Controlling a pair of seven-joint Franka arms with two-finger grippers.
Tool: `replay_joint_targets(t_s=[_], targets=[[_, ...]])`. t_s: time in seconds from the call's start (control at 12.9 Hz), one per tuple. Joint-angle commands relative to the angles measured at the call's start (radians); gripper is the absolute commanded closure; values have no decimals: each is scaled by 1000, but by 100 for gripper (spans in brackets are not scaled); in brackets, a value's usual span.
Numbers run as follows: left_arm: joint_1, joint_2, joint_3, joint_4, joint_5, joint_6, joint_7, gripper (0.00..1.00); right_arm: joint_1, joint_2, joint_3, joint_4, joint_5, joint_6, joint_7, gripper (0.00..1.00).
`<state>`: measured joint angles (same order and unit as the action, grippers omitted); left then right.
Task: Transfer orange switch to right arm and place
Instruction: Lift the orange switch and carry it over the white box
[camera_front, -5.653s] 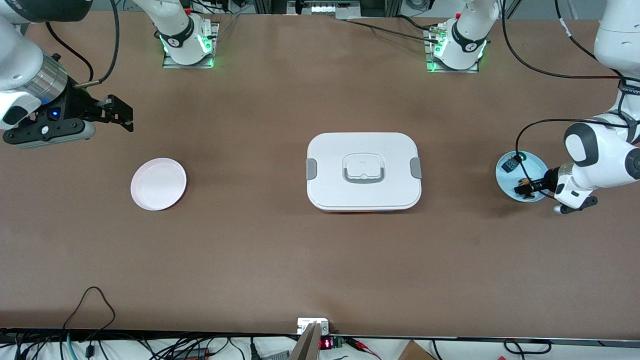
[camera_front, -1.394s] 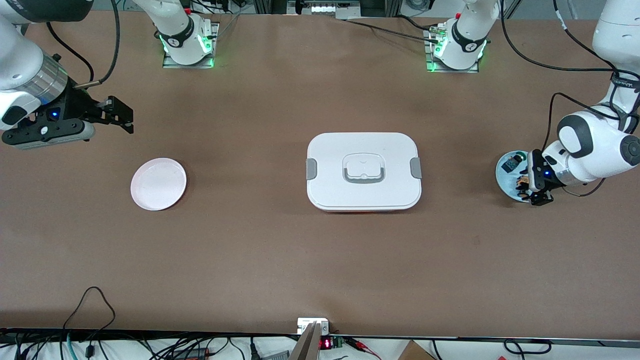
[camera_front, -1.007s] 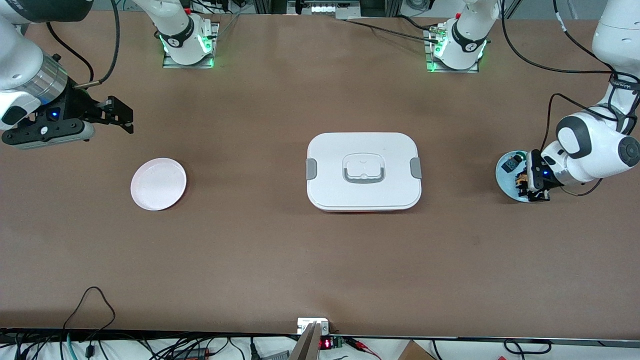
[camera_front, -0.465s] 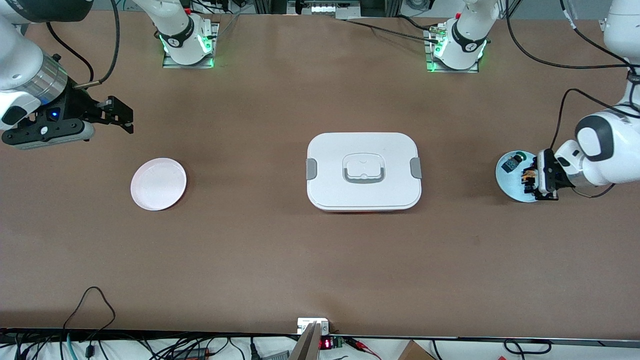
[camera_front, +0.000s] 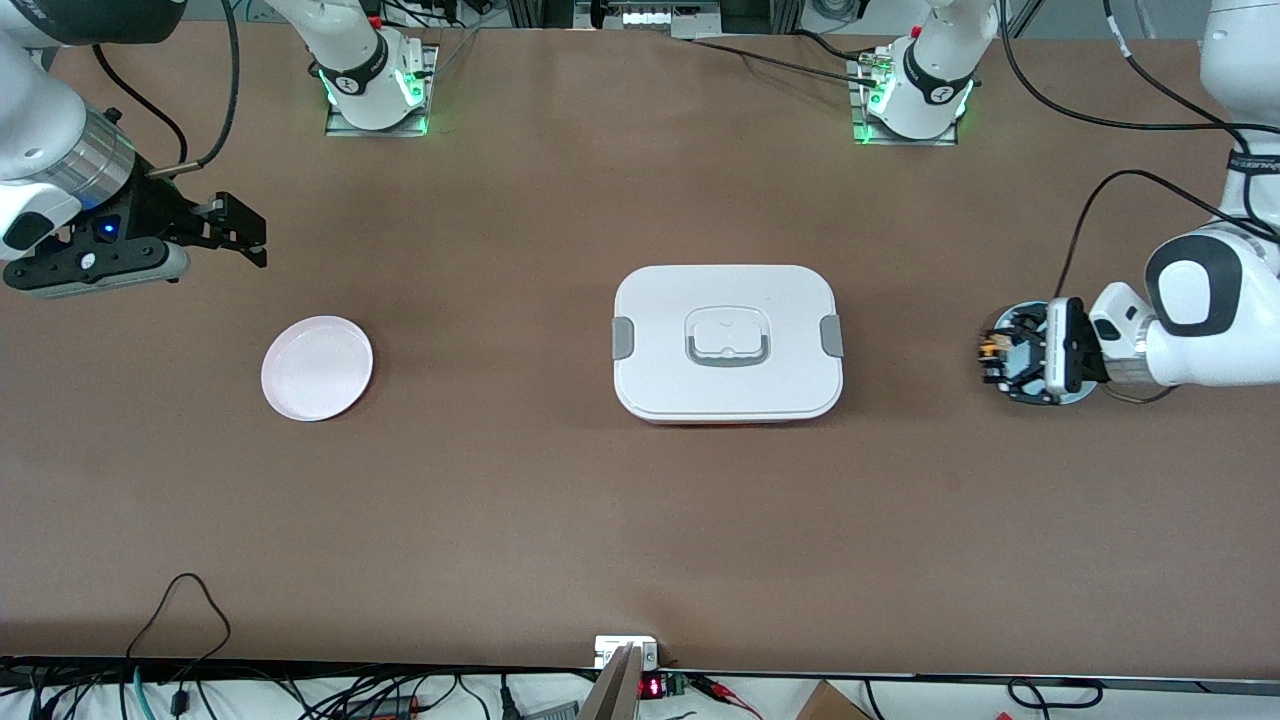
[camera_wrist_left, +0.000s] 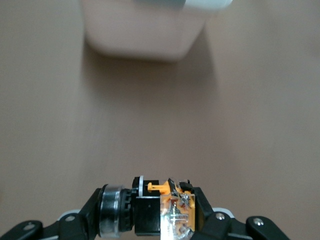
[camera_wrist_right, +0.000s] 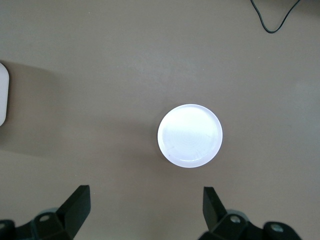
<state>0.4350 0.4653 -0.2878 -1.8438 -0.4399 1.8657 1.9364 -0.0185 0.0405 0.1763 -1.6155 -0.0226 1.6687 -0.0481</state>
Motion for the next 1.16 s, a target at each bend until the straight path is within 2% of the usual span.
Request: replay_joint_targets(t_s=[0.0, 0.15, 0.39, 0.62, 0.85, 1.08], targets=[[4, 7, -59, 73, -104, -132, -7, 57, -4, 1, 5, 9, 6, -6, 8, 0], [2, 27, -92, 124, -221, -230, -13, 57, -4, 1, 5, 11, 4, 0, 8, 0], [-36, 29, -142, 127, -392, -234, -14, 57, -4, 13, 5, 11, 4, 2, 8, 0], [-139, 26, -142, 127, -615, -229, -8, 57, -4, 28, 6, 11, 6, 59, -7, 0], [-211, 23, -165, 126, -738, -157, -11, 57, 0, 30, 8, 6, 29, 37, -25, 0], [-298, 19, -168, 126, -851, -54, -11, 57, 49, 32, 9, 9, 53, -10, -145, 0]])
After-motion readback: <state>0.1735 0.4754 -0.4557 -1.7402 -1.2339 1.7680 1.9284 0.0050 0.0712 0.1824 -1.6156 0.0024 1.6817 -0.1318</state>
